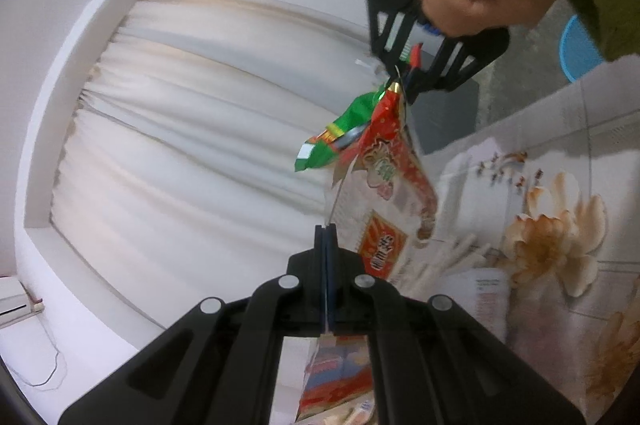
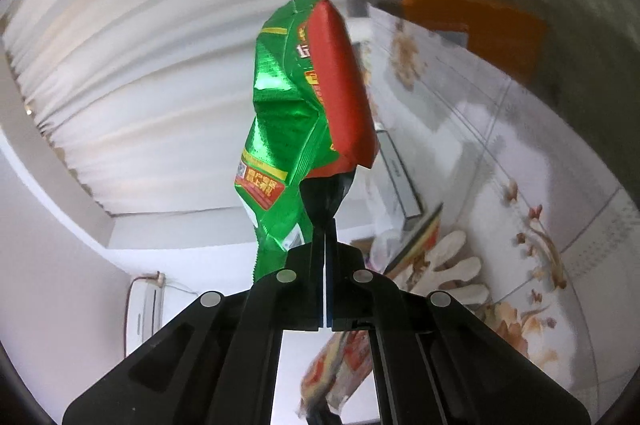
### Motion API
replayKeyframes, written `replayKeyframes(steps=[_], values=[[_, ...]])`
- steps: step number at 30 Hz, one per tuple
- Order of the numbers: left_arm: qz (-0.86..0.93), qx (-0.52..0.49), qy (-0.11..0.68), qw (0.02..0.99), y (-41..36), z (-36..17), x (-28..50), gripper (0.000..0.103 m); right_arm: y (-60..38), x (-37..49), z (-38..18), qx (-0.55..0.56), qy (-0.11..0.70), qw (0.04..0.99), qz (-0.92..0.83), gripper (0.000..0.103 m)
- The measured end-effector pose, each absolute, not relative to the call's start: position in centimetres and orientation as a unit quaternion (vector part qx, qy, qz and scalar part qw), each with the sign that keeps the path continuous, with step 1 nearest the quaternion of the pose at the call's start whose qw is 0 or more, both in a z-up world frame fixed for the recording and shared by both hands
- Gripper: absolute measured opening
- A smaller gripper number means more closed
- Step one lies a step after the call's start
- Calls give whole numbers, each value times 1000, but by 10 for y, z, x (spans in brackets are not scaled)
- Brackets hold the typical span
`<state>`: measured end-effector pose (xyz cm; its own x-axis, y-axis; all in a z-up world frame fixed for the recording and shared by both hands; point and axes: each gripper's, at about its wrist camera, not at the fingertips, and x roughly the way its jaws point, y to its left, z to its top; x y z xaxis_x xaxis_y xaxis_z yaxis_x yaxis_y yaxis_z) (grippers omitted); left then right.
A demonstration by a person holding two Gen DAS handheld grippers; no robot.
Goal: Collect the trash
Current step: 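Grasp the red-white snack wrapper with the left tool while the right tool lifts the green bag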
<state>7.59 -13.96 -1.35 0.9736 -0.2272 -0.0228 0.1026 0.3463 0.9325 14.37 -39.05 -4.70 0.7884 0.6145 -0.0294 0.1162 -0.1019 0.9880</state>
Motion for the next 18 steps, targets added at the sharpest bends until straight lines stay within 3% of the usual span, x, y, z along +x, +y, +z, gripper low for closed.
replayKeyframes(steps=[7,18], values=[[-83,563,-87,818,-141,-1,85,0,-403,101,-40,713,215,638,197,0],[-56,544,-128,828,-161,62,100,0,-463,30,-38,731,146,646,162,0]])
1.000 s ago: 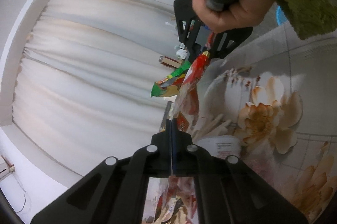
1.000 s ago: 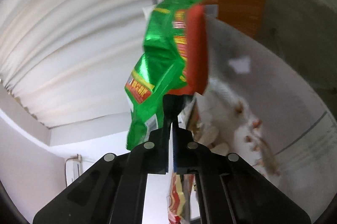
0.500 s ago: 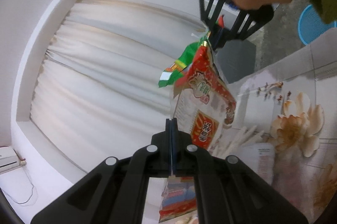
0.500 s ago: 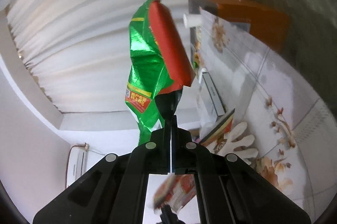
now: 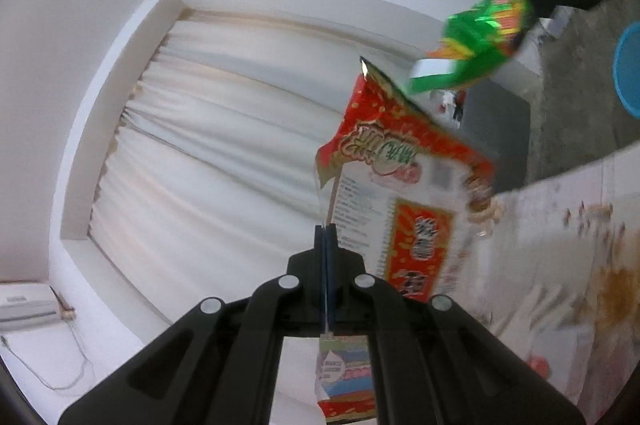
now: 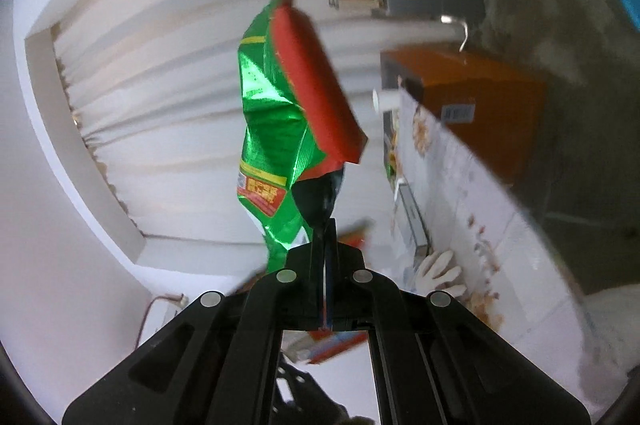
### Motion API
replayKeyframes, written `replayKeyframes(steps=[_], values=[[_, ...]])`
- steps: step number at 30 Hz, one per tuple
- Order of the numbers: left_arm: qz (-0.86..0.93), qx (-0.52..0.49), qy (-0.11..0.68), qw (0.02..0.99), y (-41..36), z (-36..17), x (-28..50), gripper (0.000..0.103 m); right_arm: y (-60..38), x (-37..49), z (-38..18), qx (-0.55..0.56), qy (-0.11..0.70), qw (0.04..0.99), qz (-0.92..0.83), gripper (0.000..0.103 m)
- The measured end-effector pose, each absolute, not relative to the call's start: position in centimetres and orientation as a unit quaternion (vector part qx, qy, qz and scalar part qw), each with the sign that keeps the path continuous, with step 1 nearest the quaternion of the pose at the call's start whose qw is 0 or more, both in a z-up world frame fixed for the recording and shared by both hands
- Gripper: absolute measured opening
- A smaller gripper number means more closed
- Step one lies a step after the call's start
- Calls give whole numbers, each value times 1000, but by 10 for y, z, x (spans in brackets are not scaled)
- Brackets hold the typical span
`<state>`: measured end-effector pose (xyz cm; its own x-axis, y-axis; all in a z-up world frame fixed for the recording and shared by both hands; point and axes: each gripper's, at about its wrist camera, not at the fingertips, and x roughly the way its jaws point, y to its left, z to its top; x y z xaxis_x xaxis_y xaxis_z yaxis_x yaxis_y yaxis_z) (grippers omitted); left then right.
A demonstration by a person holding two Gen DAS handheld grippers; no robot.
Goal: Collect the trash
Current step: 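Grasp the red-white snack wrapper with the left tool while the right tool lifts the green bag, then carry both wrappers over the blue wastebasket and open both tools to drop them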
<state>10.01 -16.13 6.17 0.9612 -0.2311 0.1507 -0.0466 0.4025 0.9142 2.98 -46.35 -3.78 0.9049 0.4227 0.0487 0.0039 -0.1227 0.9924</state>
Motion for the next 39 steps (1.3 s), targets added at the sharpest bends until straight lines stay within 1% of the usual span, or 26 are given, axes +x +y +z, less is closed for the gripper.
replayKeyframes(steps=[3,8,12,16,19,22,28,31,34,39], values=[[-90,513,-104,847,-176,85,101,0,-480,7,-49,738,131,647,141,0],[-194,441,-28,876,-215,114,105,0,-508,-37,-65,742,125,654,81,0],[-271,398,26,876,-259,122,106,0,-531,-75,-82,735,141,664,14,0],[-355,363,83,857,-314,117,102,0,-552,-102,-100,726,151,669,-45,0],[-412,344,145,831,-363,100,102,0,-566,-113,-122,731,153,661,-80,0],[-470,312,229,794,-414,80,109,0,-578,-120,-142,732,163,651,-115,0],[-521,278,355,725,-520,9,124,0,-596,-98,-181,721,203,637,-182,0],[-517,276,398,705,-564,-29,134,0,-604,-88,-198,717,220,627,-209,0],[-510,274,435,690,-593,-67,146,0,-613,-77,-205,696,255,628,-237,0],[-489,287,459,684,-625,-115,160,1,-627,-79,-202,621,332,650,-286,0]])
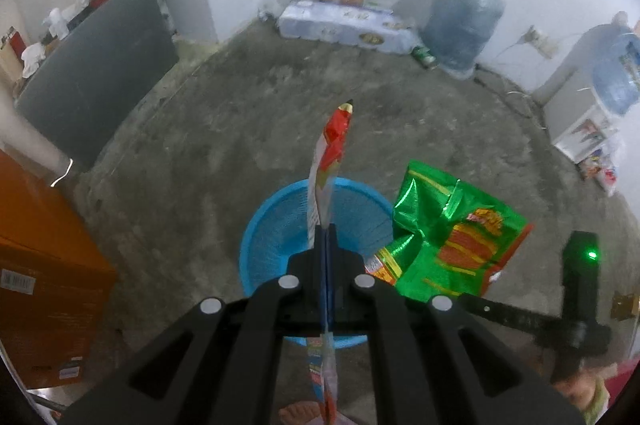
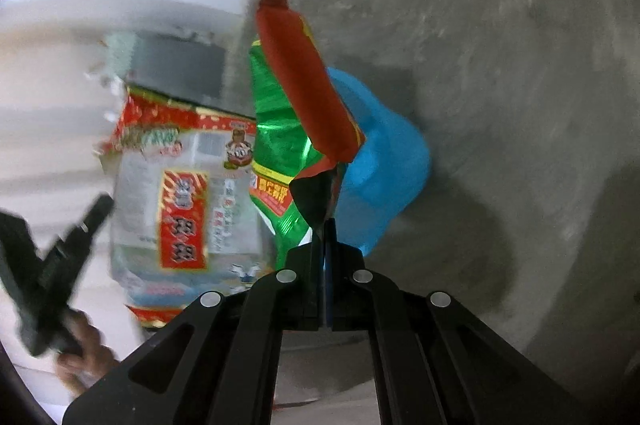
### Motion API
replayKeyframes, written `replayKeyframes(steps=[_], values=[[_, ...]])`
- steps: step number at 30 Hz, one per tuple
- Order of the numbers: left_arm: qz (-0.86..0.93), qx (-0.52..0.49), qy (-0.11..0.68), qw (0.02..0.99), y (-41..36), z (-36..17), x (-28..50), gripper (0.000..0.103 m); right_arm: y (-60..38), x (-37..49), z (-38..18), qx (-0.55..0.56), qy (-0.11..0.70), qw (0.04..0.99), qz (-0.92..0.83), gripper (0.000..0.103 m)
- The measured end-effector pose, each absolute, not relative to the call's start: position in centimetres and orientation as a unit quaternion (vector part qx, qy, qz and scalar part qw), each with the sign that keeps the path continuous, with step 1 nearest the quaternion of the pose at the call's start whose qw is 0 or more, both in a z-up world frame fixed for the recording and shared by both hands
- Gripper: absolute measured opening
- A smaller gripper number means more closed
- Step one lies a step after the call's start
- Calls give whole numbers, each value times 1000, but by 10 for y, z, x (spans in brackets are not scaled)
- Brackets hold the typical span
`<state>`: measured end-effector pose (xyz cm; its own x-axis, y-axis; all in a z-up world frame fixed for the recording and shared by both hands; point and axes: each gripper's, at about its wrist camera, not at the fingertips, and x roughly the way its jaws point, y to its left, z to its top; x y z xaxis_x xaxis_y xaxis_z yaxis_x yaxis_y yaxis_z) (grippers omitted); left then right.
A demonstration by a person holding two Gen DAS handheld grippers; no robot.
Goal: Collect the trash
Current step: 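Carry both wrappers over the blue wastebasket and open both tools to drop them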
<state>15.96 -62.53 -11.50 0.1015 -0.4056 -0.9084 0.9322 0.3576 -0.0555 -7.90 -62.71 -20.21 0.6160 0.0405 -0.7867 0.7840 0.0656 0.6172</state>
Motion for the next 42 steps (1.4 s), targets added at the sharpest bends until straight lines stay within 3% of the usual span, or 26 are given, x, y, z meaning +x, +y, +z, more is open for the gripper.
replayKeyframes(steps=[2,3,4,6,7,15,25,32,37,39,42], values=[[-482,284,466,686,-629,-127,168,3,-627,-56,-205,582,366,661,-302,3],[-477,283,468,688,-632,-132,171,8,-627,-44,-208,567,379,664,-307,5],[-472,284,472,689,-631,-138,175,27,-627,-31,-211,552,392,668,-308,11],[-456,285,478,694,-634,-143,183,53,-625,-12,-215,542,406,671,-303,42],[-456,281,475,698,-629,-141,185,53,-624,-2,-217,533,409,676,-302,59],[-461,274,428,727,-596,-94,200,71,-634,1,-222,515,406,685,-318,63],[-462,259,396,750,-502,11,222,80,-624,4,-164,506,359,741,-259,64],[-444,230,389,774,-394,65,231,87,-570,69,-143,448,368,795,-180,83],[-423,183,398,793,-319,87,236,89,-534,92,-169,369,431,793,-222,83],[-410,170,395,804,-296,93,237,89,-543,95,-186,357,449,777,-259,66],[-403,156,390,813,-273,98,235,89,-570,87,-213,409,448,743,-282,19]])
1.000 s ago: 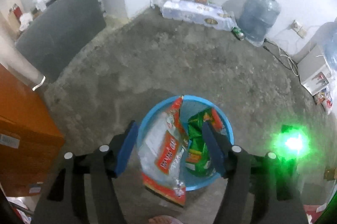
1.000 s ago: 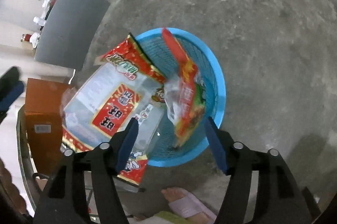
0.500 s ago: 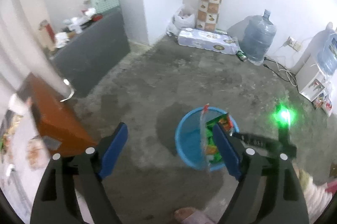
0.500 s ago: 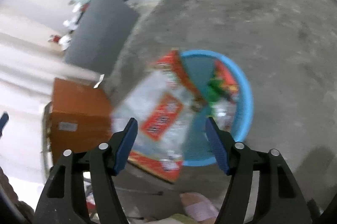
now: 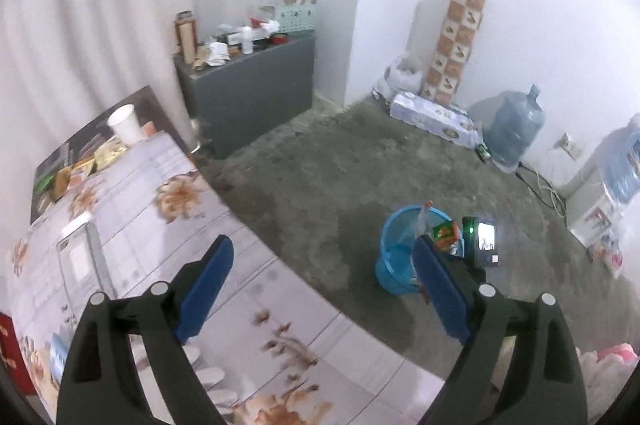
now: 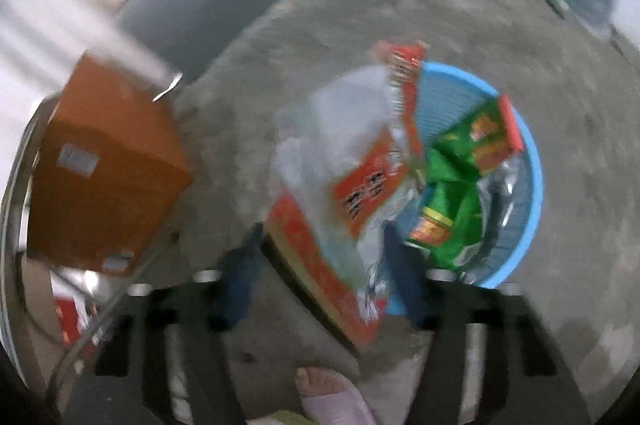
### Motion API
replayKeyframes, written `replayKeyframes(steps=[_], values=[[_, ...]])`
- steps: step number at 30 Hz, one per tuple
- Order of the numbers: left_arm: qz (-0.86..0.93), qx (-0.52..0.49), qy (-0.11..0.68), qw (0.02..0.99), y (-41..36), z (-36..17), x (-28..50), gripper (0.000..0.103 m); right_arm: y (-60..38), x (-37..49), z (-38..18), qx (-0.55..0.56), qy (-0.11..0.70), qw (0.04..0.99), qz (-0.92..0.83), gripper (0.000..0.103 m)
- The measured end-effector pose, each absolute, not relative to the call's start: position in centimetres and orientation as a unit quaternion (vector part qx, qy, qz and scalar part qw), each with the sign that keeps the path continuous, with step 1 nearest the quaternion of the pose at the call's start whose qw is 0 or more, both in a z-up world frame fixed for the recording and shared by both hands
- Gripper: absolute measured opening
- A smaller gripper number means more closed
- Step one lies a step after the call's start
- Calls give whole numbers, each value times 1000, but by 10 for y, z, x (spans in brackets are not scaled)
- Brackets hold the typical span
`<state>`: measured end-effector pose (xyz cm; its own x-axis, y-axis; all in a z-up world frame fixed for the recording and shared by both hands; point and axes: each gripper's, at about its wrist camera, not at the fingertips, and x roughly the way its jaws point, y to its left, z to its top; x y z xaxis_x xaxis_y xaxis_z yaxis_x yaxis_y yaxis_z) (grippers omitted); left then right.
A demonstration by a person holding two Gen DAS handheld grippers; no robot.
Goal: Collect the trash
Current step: 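Carry both wrappers over the blue wastebasket and open both tools to drop them, then withdraw both tools from the wastebasket back toward the table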
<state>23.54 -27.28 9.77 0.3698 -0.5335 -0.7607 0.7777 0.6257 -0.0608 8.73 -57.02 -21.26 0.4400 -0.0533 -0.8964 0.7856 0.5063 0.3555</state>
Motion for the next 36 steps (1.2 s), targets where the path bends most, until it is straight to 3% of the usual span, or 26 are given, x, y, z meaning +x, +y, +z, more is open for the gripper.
replayKeyframes(steps=[1,2,8,22,24,25,26,28,31,36], values=[[-402,152,390,814,-266,98,235,89,-583,83,-225,441,443,729,-278,6],[-401,148,389,816,-261,99,235,89,-591,81,-232,462,437,722,-273,4],[-407,131,390,816,-251,96,237,89,-627,86,-285,532,460,667,-247,0],[-382,122,404,822,-238,75,261,89,-641,145,-374,514,537,626,-237,1],[-378,114,408,823,-234,75,265,89,-643,149,-371,519,529,631,-229,13],[-378,112,408,823,-233,75,266,89,-641,152,-366,515,524,639,-229,25],[-378,110,408,824,-232,76,265,89,-642,152,-359,511,516,650,-226,44],[-377,107,403,827,-230,78,265,89,-643,152,-347,489,515,665,-231,48],[-379,103,400,828,-228,82,262,89,-650,145,-329,506,493,680,-194,67],[-385,91,389,832,-219,96,251,89,-648,121,-274,509,453,710,-180,69]])
